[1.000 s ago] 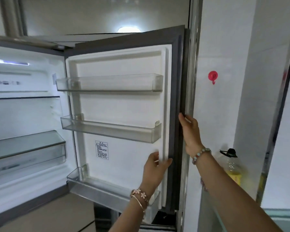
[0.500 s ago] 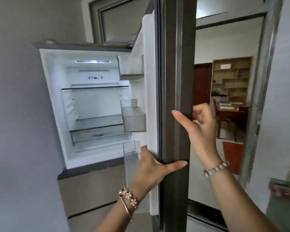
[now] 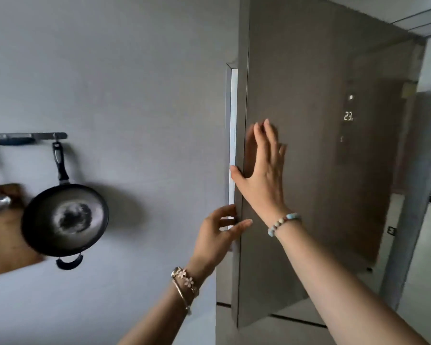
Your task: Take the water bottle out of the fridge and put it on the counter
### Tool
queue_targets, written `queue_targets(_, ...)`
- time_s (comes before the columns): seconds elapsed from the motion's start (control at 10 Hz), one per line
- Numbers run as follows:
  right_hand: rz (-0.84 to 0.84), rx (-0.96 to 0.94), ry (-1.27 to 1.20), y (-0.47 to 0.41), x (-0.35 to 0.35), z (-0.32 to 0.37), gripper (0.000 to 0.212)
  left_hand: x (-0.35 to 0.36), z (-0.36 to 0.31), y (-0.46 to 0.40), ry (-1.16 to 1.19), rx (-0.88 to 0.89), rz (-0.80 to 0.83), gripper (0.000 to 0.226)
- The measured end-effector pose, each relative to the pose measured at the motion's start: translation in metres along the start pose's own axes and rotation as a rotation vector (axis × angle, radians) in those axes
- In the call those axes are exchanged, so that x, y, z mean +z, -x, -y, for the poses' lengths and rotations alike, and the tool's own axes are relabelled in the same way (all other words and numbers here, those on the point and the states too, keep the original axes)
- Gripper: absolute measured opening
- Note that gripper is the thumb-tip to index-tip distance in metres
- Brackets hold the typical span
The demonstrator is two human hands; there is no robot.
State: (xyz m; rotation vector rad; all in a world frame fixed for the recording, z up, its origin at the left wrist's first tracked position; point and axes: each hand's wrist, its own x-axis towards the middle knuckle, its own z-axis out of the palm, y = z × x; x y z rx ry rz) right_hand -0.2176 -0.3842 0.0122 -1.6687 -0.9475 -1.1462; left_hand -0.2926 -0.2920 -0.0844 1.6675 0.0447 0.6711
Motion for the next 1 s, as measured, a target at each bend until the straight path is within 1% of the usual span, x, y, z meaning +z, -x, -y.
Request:
queue_targets(0.1,0.035,0.000,0.138,-0.024,0.091,-0.029,0.094,-0.030,0.031,-0.080,0.005,-0.028,-0.068,0.027)
queue_targets(0.2,0.033,0.003,0.241,-0.037,0.137,-0.054,0.094,-0.045,0.053,-0.129,0.014,-0.074,-0.058,0.030)
queue_targets(0.3,0.008,-0.010,0.369,-0.056,0.200,-0.094,0.094,-0.059,0.088,-0.202,0.018,-0.112,-0.003,0.034)
queue_targets(0.4,-0.002,-0.003,0.442,-0.067,0.229,-0.118,0.095,-0.062,0.104,-0.238,0.041,-0.106,0.028,0.033)
queue_targets(0.5,0.023,0.012,0.556,-0.079,0.254,-0.142,0.094,-0.062,0.118,-0.275,0.062,-0.105,0.071,0.031)
queue_targets(0.6,0.028,0.013,0.596,-0.080,0.267,-0.154,0.093,-0.063,0.127,-0.291,0.092,-0.109,0.109,0.029)
queue_targets(0.7,0.013,0.001,0.611,-0.079,0.274,-0.158,0.091,-0.066,0.134,-0.299,0.096,-0.073,0.134,0.027)
queue_targets(0.8,0.006,0.005,0.587,-0.082,0.268,-0.154,0.090,-0.066,0.131,-0.296,0.082,-0.058,0.155,0.027)
queue_targets(0.9,-0.036,0.010,0.304,-0.081,0.254,-0.140,0.081,-0.075,0.117,-0.288,0.116,-0.125,0.177,0.030)
queue_targets(1.0,-0.036,0.091,-0.290,-0.077,0.250,-0.131,0.045,-0.109,0.095,-0.285,0.351,-0.166,0.006,0.037)
